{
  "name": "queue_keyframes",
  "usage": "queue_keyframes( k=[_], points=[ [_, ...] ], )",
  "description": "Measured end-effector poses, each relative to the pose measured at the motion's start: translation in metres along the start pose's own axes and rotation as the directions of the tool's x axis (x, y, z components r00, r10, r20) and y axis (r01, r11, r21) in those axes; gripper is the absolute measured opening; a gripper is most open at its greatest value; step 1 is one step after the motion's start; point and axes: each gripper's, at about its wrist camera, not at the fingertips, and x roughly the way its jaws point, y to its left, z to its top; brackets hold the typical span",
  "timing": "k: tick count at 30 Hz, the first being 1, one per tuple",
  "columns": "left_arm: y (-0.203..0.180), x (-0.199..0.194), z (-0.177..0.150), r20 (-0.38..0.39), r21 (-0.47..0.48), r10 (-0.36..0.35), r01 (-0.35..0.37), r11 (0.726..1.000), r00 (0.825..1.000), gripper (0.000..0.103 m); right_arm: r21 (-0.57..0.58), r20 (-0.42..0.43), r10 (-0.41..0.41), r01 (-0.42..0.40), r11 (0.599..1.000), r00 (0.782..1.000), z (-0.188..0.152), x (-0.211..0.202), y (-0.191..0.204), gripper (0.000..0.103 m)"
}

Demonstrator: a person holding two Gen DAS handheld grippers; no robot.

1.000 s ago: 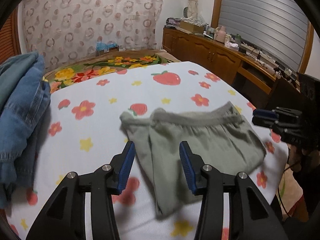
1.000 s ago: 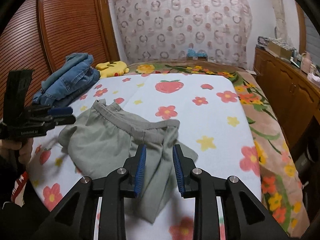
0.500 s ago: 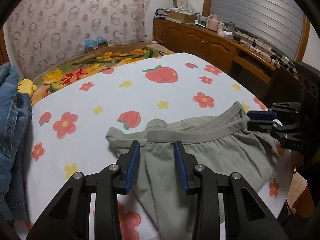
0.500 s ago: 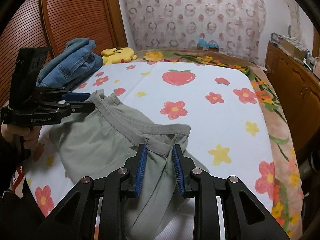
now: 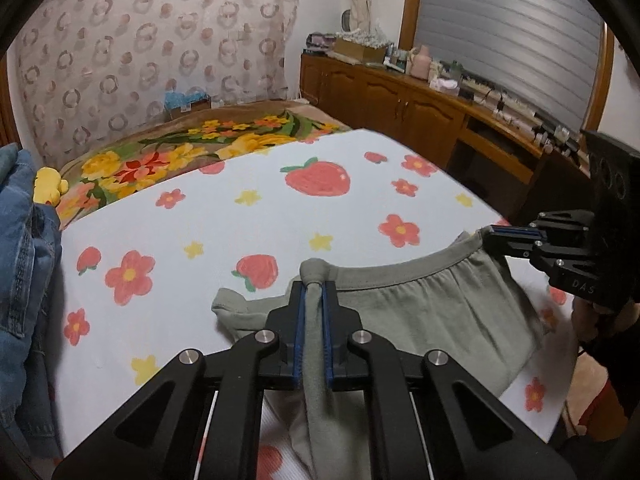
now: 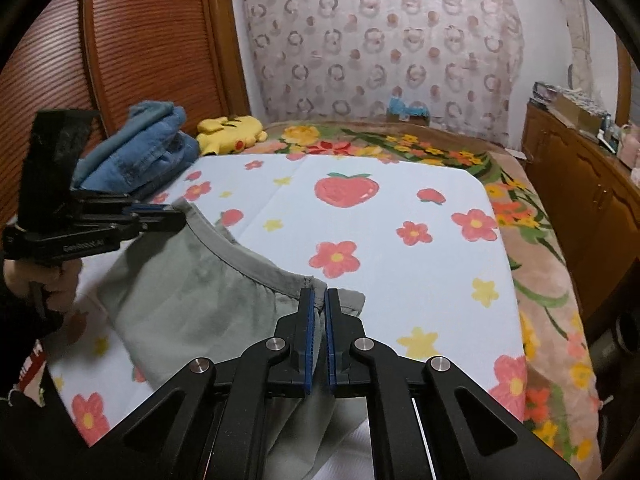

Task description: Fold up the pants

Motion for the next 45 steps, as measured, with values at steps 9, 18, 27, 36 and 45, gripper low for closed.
queue_keyframes(
  k=[9,18,27,36,45],
  points=[
    [0.008,0.017,-0.007,-0.059,-0.013,0.004,-0.004,1.0,0.998,0.015,0.011,-0.065,-0.005,0.005,1.0,0.998,0.003,0.019,0.001,0.005],
    [0.013,0.016,-0.009,-0.062,-0.029,0.021,-0.023,0.999,0.998,0.048,0.035,-0.055,-0.005,0.007,0.999,0.998,0.003,0.012,-0.004,0.005],
    [0.015,0.011,-0.014,-0.068,-0.031,0.034,-0.037,0.999,0.997,0.081,0.063,-0.042,-0.021,0.024,0.998,0.999,-0.001,0.0,-0.007,0.016],
    [0.014,0.009,-0.016,-0.066,-0.033,0.047,-0.05,0.998,0.997,0.081,0.106,-0.039,-0.046,0.05,0.993,0.998,-0.01,-0.014,-0.008,0.043],
    [0.014,0.007,-0.022,-0.07,-0.04,0.058,-0.061,0.997,0.996,0.081,0.153,-0.082,-0.054,0.066,0.986,0.995,-0.027,-0.021,-0.009,0.048]
  ],
)
